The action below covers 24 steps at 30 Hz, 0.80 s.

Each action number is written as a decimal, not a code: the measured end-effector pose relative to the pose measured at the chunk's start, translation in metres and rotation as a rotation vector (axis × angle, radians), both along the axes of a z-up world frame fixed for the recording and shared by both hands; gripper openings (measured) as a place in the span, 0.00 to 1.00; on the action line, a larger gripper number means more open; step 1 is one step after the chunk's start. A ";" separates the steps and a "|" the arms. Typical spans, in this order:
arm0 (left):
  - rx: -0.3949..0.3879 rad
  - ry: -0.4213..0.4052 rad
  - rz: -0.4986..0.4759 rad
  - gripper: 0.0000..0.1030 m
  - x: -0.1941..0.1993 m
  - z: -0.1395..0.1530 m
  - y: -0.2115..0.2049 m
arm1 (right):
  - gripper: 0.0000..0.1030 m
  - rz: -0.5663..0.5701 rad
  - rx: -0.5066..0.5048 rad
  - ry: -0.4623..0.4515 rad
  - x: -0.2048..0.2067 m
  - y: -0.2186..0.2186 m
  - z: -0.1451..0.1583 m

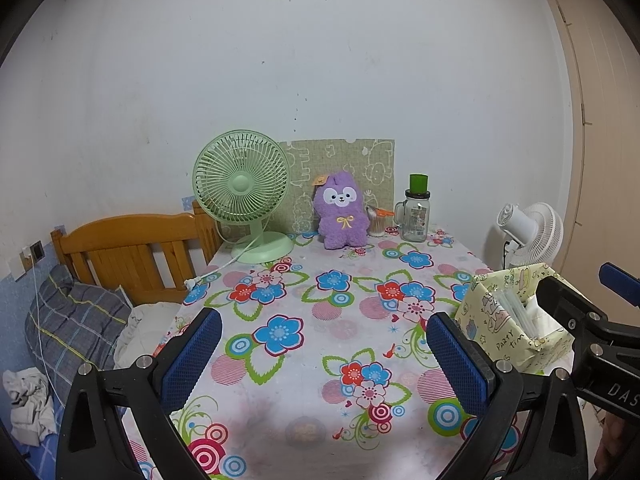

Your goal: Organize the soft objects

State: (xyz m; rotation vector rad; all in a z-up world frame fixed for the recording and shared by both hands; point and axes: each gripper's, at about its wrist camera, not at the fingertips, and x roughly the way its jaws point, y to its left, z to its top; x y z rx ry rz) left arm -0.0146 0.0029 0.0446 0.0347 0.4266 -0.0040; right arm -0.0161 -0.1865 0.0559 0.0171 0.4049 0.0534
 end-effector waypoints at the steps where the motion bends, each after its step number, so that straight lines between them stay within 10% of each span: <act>1: 0.001 0.000 0.000 1.00 0.000 0.000 0.000 | 1.00 0.000 -0.001 0.000 0.000 0.000 0.000; 24: 0.000 0.000 0.001 1.00 -0.001 0.000 -0.001 | 1.00 -0.002 -0.001 -0.001 -0.002 0.001 0.001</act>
